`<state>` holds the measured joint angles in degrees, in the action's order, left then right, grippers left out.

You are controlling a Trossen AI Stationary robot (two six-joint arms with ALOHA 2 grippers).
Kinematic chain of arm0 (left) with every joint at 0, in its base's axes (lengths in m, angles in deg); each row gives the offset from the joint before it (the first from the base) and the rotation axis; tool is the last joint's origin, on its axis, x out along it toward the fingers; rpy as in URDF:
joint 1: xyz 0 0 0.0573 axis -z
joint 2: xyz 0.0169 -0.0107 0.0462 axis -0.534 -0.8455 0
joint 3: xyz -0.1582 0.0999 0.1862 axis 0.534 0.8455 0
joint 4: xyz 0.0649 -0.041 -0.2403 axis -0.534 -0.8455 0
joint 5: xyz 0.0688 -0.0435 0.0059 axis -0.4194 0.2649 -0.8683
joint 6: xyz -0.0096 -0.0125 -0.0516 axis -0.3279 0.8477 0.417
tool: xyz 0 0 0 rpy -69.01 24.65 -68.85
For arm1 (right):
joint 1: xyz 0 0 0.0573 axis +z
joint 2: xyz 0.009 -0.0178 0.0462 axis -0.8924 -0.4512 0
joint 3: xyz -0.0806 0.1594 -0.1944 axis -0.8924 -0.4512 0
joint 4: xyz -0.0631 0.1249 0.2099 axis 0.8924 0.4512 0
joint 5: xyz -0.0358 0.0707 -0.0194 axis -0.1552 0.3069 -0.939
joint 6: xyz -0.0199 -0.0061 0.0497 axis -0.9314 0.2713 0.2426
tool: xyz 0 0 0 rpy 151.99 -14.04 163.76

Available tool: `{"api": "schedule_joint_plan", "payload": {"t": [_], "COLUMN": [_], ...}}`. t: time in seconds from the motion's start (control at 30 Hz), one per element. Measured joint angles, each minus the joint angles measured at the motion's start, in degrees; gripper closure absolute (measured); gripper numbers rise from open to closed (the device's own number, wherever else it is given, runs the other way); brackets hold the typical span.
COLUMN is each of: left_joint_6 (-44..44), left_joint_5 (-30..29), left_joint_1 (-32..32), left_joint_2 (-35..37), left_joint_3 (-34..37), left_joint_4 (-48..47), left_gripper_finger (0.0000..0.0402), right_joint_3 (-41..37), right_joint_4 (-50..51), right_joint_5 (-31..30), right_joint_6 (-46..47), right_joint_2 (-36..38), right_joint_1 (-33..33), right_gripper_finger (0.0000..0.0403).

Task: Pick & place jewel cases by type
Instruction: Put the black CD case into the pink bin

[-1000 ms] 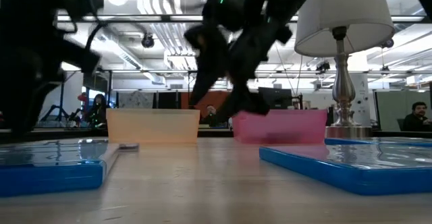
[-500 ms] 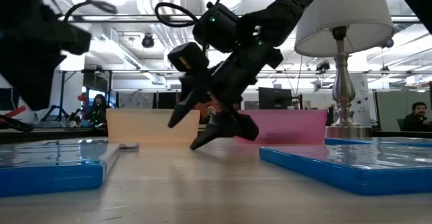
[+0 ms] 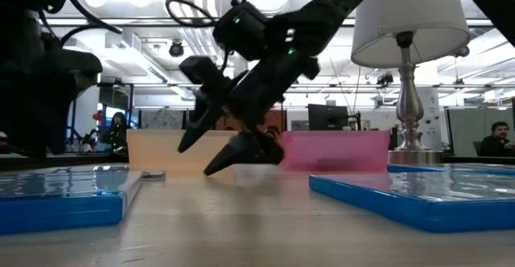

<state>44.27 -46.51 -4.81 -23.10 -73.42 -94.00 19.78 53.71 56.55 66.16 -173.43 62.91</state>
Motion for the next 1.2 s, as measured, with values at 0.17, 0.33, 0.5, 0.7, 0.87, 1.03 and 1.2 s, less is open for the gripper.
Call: {"api": "schedule_joint_plan", "payload": {"t": [0.17, 0.33, 0.5, 0.7, 0.87, 1.03, 1.2], "left_joint_6": [2.52, 3.29, 3.22, -1.02, -3.89, -5.73, -8.01], "left_joint_5": [0.54, 0.84, 1.04, 0.87, 0.72, 1.39, 2.58], "left_joint_1": [0.04, 0.87, 0.97, 1.66, 2.07, 3.12, 3.37], "left_joint_2": [-0.63, -0.47, -0.62, -0.58, -0.42, 1.27, 4.31], "left_joint_3": [3.65, 2.86, 3.48, 4.77, 8.06, 9.95, 11.51], "left_joint_4": [11.64, 9.37, 10.36, 10.98, 11.18, 11.38, 11.33], "left_gripper_finger": [0.0251, 0.0251, 0.0251, 0.0251, 0.0251, 0.0251, 0.0251], "right_joint_3": [5.43, 11.38, 15.08, 15.86, 15.89, 16.31, 16.17], "right_joint_4": [-0.36, 1.39, 3.71, 2.09, 1.34, -0.34, 1.16], "right_joint_5": [3.93, 4.69, 5.54, 12.6, 16.25, 20.79, 17.73], "right_joint_6": [2.61, 2.29, 1.32, -0.38, -3.79, -6.22, -7.36], "right_joint_2": [-5.75, -9.19, -11.9, -11.54, -9.02, -4.75, -3.91], "right_joint_1": [0.0, 0.88, 0.91, 0.48, 0.97, 1.01, 1.32], "right_gripper_finger": [0.017, 0.017, 0.017, 0.017, 0.017, 0.017, 0.017]}}
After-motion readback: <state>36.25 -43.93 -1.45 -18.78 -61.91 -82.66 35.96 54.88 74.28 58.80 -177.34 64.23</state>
